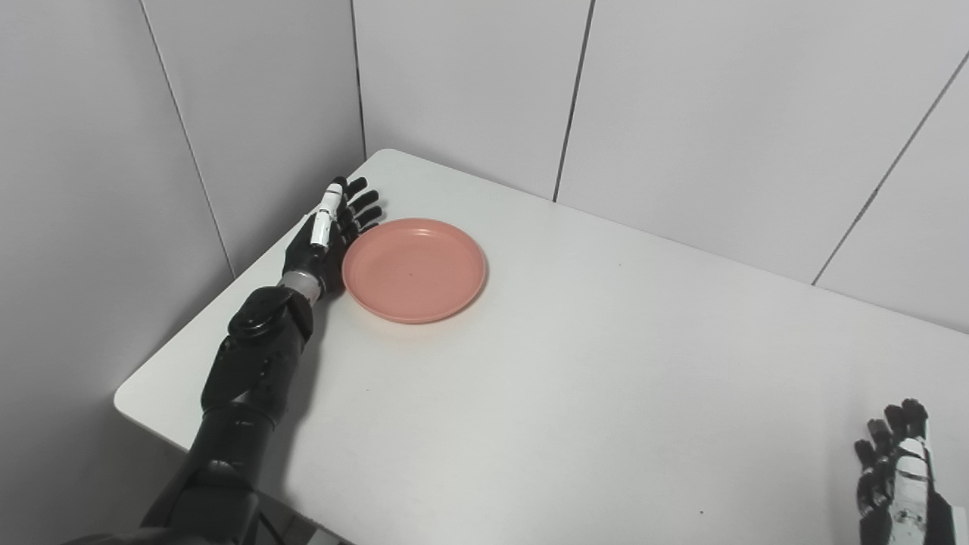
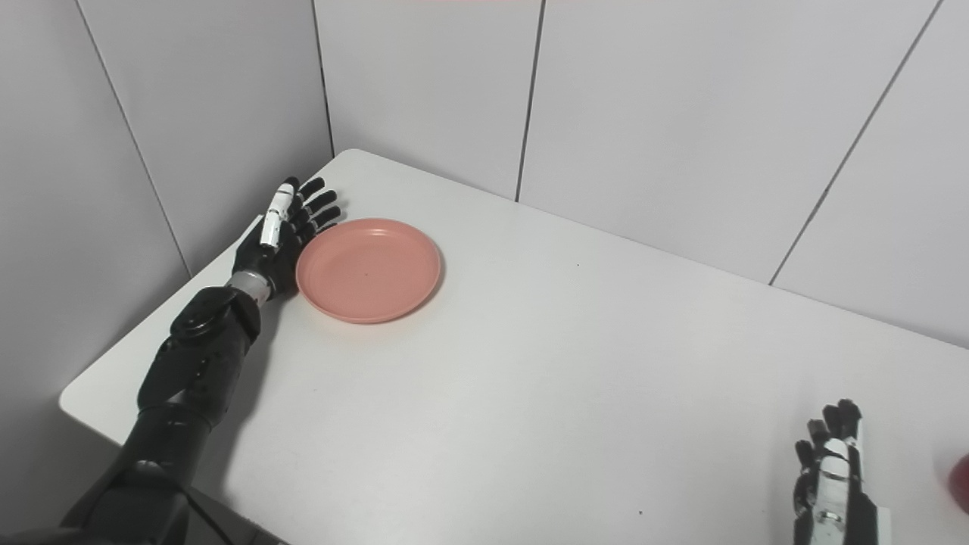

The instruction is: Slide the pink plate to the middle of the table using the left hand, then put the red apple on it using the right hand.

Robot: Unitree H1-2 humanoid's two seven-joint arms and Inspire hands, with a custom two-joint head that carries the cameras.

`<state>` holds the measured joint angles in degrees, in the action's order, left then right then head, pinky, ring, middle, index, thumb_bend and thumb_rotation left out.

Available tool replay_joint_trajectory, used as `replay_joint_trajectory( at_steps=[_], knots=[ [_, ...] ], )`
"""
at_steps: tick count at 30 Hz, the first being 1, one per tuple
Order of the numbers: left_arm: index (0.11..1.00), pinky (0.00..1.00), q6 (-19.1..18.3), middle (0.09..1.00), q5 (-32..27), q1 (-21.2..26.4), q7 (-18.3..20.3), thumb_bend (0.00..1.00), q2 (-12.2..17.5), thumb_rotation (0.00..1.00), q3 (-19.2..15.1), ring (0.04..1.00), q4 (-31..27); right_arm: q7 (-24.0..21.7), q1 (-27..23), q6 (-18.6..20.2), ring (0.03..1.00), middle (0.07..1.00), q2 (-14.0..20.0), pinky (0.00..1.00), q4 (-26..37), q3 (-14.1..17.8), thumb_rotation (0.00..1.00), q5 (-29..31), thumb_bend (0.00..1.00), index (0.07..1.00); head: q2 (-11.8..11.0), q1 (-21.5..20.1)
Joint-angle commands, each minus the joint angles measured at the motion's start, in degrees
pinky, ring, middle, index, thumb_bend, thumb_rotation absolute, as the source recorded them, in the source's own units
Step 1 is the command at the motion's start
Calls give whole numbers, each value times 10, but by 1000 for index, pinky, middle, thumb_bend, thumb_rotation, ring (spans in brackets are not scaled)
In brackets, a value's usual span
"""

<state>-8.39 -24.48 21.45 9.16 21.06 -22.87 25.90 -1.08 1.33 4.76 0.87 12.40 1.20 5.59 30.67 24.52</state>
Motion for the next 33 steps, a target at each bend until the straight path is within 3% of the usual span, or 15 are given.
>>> replay_joint_trajectory(
  at_steps=[1, 9, 19, 33],
  knots=[
    [907, 919, -2, 921, -4, 8, 2, 336, 4, 1000, 2, 921, -17, 1, -9, 4, 1000, 1000, -1, 1000, 17, 2, 1000, 2, 48, 998, 1, -1],
    [911, 911, -7, 926, -2, 2, 5, 323, -4, 1000, 10, 923, -34, -1, -10, 6, 1000, 1000, 2, 1000, 19, -1, 1000, -3, 62, 1000, 2, -1],
    [920, 928, -40, 929, -14, 4, -6, 330, -21, 1000, 7, 926, -59, -2, -11, -1, 1000, 1000, 1, 1000, 12, 2, 1000, 3, 56, 1000, 3, -3],
    [918, 934, -32, 928, -12, 9, 2, 356, -34, 1000, 30, 927, -57, -1, -10, -1, 1000, 1000, -1, 1000, 15, 0, 1000, 3, 75, 1000, 5, -7]
  ],
)
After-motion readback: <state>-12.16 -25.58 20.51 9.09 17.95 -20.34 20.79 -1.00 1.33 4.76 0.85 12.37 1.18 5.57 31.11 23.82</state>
